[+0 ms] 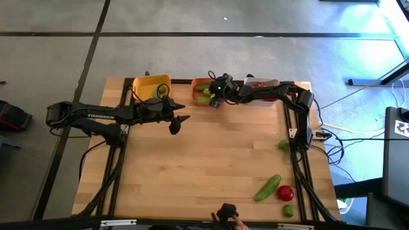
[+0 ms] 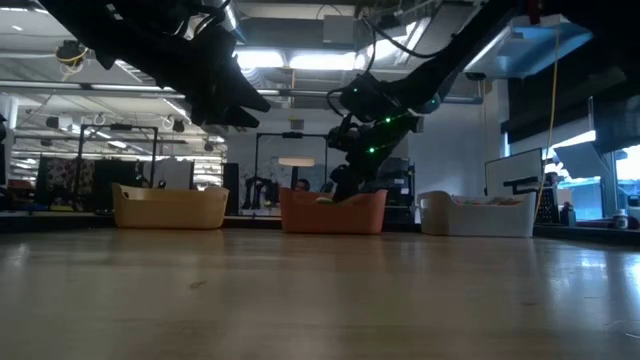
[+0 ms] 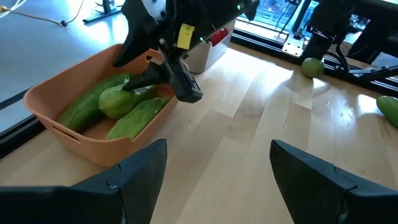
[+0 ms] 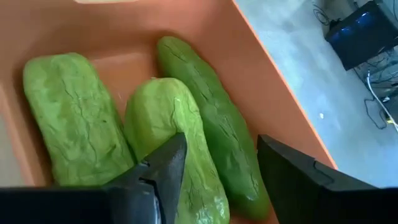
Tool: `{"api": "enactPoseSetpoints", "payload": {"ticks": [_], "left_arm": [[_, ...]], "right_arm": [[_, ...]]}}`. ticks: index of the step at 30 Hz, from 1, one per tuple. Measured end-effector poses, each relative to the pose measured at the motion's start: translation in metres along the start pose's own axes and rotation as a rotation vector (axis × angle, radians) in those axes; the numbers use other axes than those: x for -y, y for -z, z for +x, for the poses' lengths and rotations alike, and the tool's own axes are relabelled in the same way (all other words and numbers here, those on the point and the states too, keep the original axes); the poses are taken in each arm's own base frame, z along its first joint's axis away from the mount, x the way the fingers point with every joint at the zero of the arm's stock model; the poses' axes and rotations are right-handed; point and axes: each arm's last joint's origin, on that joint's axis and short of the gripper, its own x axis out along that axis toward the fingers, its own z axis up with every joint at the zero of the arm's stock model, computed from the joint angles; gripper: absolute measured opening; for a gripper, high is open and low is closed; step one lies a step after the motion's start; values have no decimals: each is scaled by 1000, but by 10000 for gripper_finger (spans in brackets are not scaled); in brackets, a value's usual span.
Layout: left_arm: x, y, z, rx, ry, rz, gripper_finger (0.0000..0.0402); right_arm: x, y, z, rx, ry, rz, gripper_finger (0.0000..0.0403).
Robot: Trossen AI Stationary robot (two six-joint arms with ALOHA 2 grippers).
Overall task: Sort produce into baskets
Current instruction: Put the cucumber into the orange bin
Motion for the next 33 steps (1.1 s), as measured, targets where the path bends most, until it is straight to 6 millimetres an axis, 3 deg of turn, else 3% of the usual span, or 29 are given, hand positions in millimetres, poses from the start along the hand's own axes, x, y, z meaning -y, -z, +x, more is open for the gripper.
{"api": "enactPoseSetpoints", "payload": {"ticks": [6,10,15,20,27,33], "left_arm": [[0,0,0,1,-3,-1,281],[0,0,0,1,-4,-1,281],[0,0,0,1,-5,-1,281],[0,0,0,1,-6,-1,281],[0,1,0,-7,-7,1,281],[-1,2,0,-16,-10,5,281]], "right_arm": [[1,-1,-2,4,2,-25,193],[4,-9,-21,8,7,-49,193],[8,-33,-77,80,-8,-62,193],[-2,-35,-137,32,-140,-72,193],[-28,-20,-205,-115,-438,-4,193],[-59,1,-243,-309,-555,-37,193]]}}
